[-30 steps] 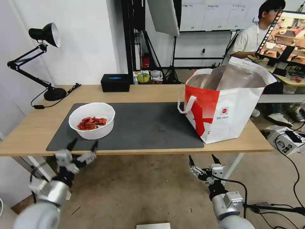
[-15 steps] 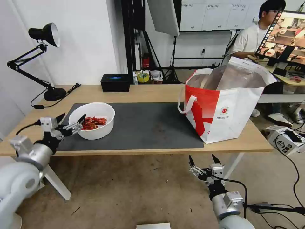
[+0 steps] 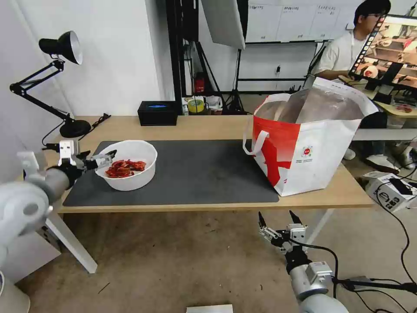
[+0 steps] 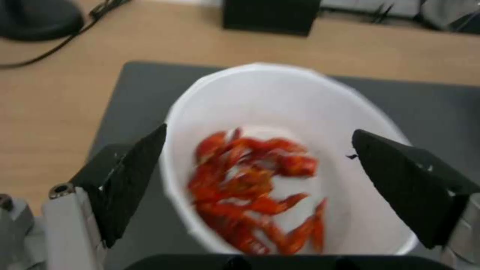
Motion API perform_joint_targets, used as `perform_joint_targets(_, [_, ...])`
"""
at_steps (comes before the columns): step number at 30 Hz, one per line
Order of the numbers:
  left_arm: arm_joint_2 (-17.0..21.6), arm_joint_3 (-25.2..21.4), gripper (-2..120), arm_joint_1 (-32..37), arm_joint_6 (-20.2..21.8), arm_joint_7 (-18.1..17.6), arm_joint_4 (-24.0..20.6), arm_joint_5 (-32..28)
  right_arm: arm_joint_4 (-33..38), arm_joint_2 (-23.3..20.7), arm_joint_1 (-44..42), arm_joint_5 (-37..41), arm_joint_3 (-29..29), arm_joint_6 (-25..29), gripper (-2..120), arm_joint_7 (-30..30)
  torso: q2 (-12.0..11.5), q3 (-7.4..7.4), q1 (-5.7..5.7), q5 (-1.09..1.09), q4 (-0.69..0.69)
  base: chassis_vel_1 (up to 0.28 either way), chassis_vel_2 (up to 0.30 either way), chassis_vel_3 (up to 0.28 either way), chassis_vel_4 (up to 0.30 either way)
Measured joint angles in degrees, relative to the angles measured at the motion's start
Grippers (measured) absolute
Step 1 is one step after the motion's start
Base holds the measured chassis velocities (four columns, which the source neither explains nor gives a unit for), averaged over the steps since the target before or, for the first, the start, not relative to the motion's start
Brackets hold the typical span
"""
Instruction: Pick up the trash from the table and place it into the takeout bag.
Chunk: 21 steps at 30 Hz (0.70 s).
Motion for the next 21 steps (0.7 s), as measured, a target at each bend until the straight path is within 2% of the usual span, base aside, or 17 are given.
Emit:
perform_joint_targets(3, [0.8, 0.1, 100, -2.2, 5.5, -2.7, 1.9, -4.8, 0.0, 0.0, 0.0, 0.0, 0.0, 0.0, 100, 0.0, 0.0, 0.00, 0.00, 0.00, 0.00, 0.000, 0.000, 0.000, 0.000])
perform_joint_targets(7, [0.8, 0.6, 100, -3.4, 7.4, -4.0, 3.3, -8.6, 0.0, 0.0, 0.0, 0.0, 0.0, 0.0, 100, 0.0, 0.0, 0.00, 0.00, 0.00, 0.01, 0.000, 0.000, 0.000, 0.000])
perform_joint_targets(13, [0.0, 3.2, 100, -6.1, 7.8, -5.4, 6.2, -11.1, 0.0, 0.0, 0.0, 0.0, 0.0, 0.0, 100, 0.0, 0.0, 0.00, 0.00, 0.00, -0.01, 0.000, 0.000, 0.000, 0.000])
perform_joint_targets(21, [-2.0, 8.0, 100, -10.3, 7.6, -5.4, 11.6, -11.1, 0.0, 0.0, 0.0, 0.0, 0.0, 0.0, 100, 0.0, 0.0, 0.00, 0.00, 0.00, -0.01, 0.000, 0.000, 0.000, 0.000])
